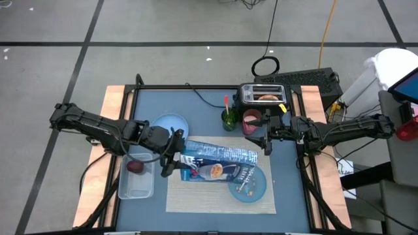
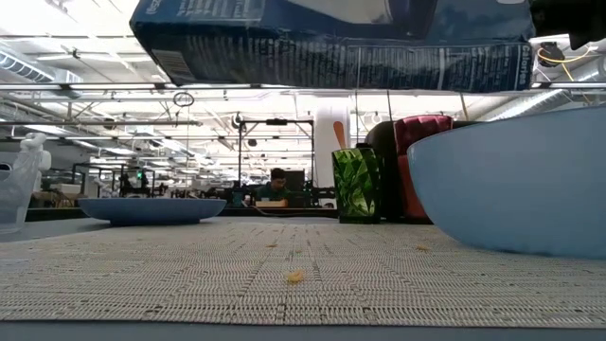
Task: Arrange a breakfast setting
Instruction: Pour the cereal into the blue bowl
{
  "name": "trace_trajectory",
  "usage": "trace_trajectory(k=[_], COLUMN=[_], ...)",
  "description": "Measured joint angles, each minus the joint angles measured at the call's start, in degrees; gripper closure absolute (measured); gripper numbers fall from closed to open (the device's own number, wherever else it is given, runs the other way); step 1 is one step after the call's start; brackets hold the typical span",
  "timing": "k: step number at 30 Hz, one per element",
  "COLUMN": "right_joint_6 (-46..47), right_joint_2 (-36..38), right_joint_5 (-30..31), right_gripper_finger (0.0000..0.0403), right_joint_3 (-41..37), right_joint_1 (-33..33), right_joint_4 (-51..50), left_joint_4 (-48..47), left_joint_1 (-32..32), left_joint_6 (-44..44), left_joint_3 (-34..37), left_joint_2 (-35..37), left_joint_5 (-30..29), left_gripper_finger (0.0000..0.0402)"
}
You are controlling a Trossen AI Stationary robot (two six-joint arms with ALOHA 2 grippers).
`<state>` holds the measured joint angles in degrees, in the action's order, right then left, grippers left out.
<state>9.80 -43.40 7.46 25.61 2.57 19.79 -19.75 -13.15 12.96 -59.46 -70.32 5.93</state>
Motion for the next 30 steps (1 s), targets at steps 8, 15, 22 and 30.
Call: trace_trajectory(k=[8,15,22,30], right_joint_6=[0.0,0.0,0.0,0.0], right_joint_2=[0.0,0.0,0.0,0.0], right_joint_5=[0.0,0.0,0.0,0.0], right_gripper_finger=[0.0099,0.0099,0.0099,0.0099], right_joint_3=[0.0,0.0,0.0,0.0], right_joint_1=[0.0,0.0,0.0,0.0], right_joint_4=[0.0,0.0,0.0,0.0], left_joint_4=[1.2,3.2,0.1,0.5], left_joint_1=[0.0,0.0,0.0,0.0], left_joint_6=[-0.4,-1.1,-0.9,-0.8], left_joint_3=[0.0,0.0,0.0,0.0], left_joint_2=[0.0,0.0,-0.2,-0.2], left_joint_5=[0.0,0.0,-0.2,-1.6], left_gripper_finger=[0.0124,0.0124,0.0124,0.0124])
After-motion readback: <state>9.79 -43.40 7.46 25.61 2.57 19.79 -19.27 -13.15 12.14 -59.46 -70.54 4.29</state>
